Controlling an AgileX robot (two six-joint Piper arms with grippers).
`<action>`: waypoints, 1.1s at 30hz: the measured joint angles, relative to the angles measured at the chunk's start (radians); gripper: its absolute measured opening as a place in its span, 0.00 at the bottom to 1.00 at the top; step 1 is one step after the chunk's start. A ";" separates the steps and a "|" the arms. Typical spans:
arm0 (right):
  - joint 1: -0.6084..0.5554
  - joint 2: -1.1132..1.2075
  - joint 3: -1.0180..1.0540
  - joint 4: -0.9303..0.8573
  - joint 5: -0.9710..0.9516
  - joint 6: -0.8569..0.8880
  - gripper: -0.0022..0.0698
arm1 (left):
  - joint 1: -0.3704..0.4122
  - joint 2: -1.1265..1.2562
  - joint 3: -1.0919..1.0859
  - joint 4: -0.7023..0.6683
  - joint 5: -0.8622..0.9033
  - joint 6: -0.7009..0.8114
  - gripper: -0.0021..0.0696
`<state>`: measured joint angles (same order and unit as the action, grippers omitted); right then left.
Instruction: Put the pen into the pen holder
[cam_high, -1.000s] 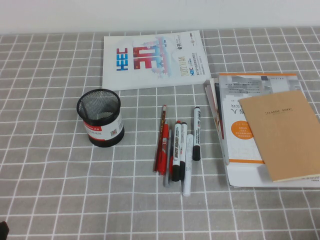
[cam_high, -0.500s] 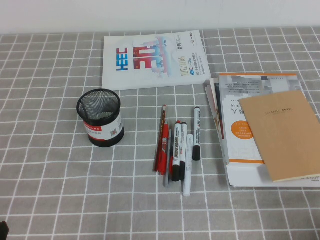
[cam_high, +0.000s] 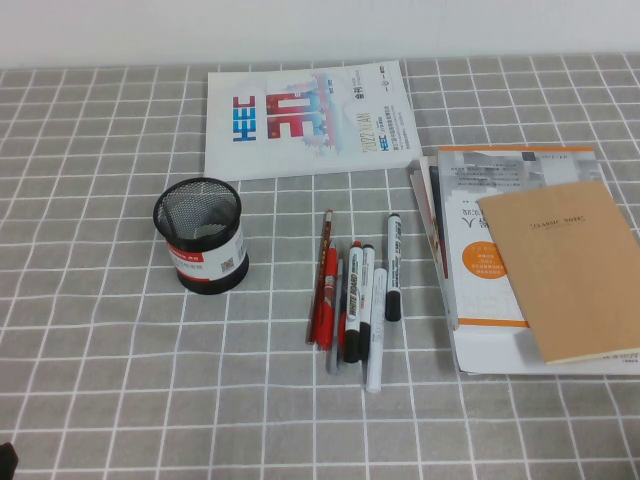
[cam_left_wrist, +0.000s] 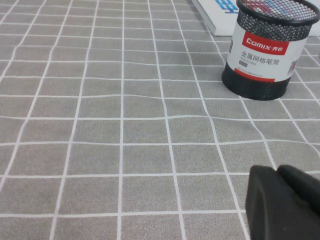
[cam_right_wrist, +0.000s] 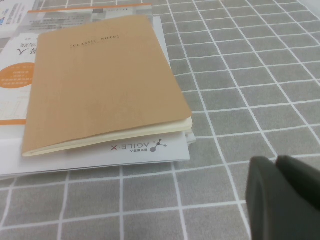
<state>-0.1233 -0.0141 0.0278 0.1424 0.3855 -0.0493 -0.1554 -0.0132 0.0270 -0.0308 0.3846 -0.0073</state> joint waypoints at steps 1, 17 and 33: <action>0.000 0.000 0.000 0.000 0.000 0.000 0.01 | 0.000 0.000 0.000 0.000 0.000 0.000 0.02; 0.000 0.000 0.000 -0.004 -0.002 0.000 0.01 | 0.000 0.000 0.000 0.000 0.000 0.000 0.02; 0.000 0.000 0.000 1.031 -0.270 -0.064 0.01 | 0.000 0.000 0.000 0.000 0.000 0.000 0.02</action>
<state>-0.1233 -0.0141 0.0278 1.1734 0.1151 -0.1137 -0.1554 -0.0132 0.0270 -0.0308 0.3846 -0.0073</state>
